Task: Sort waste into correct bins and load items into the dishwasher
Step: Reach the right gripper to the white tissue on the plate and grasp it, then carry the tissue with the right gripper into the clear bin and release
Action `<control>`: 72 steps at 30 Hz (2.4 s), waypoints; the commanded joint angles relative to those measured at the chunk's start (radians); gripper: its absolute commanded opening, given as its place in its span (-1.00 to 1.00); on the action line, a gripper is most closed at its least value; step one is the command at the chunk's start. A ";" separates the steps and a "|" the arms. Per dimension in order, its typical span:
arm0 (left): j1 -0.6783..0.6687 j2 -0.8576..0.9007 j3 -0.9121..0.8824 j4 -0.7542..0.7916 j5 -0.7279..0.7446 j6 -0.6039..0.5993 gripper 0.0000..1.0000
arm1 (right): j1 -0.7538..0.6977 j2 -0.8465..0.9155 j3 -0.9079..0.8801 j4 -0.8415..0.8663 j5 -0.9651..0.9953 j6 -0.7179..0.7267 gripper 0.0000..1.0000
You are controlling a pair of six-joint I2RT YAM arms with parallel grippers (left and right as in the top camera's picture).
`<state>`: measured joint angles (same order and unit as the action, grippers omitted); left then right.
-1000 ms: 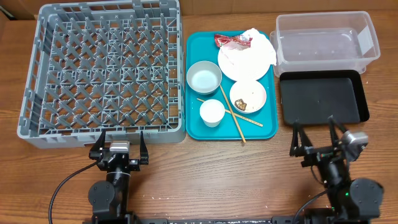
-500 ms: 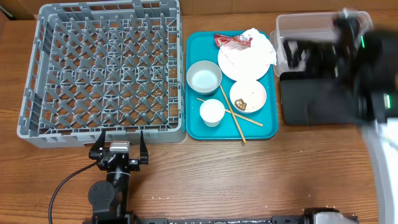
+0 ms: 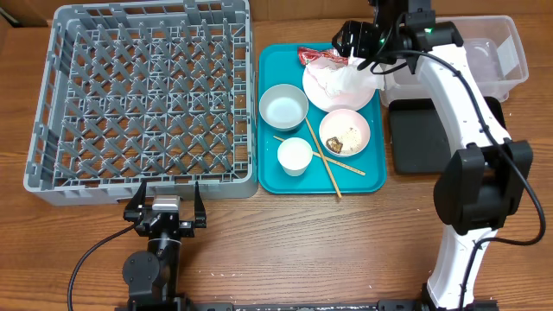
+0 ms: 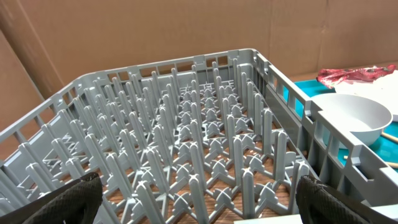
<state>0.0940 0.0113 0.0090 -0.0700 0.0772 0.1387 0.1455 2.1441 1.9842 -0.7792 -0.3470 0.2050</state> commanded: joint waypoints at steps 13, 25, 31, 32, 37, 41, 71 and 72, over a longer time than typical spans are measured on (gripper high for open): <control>0.010 -0.006 -0.004 -0.001 0.001 0.018 1.00 | 0.158 0.174 0.032 0.030 0.583 0.458 1.00; 0.010 -0.006 -0.004 -0.001 0.001 0.018 1.00 | 0.145 0.221 0.032 0.120 0.583 0.708 1.00; 0.010 -0.006 -0.004 -0.001 0.001 0.018 0.99 | 0.140 0.269 0.032 0.101 0.601 0.713 1.00; 0.010 -0.006 -0.004 -0.001 0.001 0.018 0.99 | 0.136 0.277 0.032 0.096 0.600 0.713 1.00; 0.010 -0.006 -0.004 -0.001 0.001 0.018 1.00 | 0.127 0.314 0.031 0.066 0.596 0.712 0.93; 0.010 -0.006 -0.004 -0.001 0.001 0.018 1.00 | 0.127 0.314 0.031 0.048 0.569 0.695 0.08; 0.010 -0.006 -0.004 -0.001 0.001 0.018 1.00 | -0.061 -0.019 0.228 -0.266 0.662 0.467 -0.92; 0.010 -0.006 -0.004 -0.001 0.001 0.018 0.99 | -0.085 -0.003 0.219 -0.239 0.674 0.467 -0.92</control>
<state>0.0944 0.0113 0.0090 -0.0704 0.0772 0.1387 0.1108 2.1078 2.2154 -1.0603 0.2337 0.6834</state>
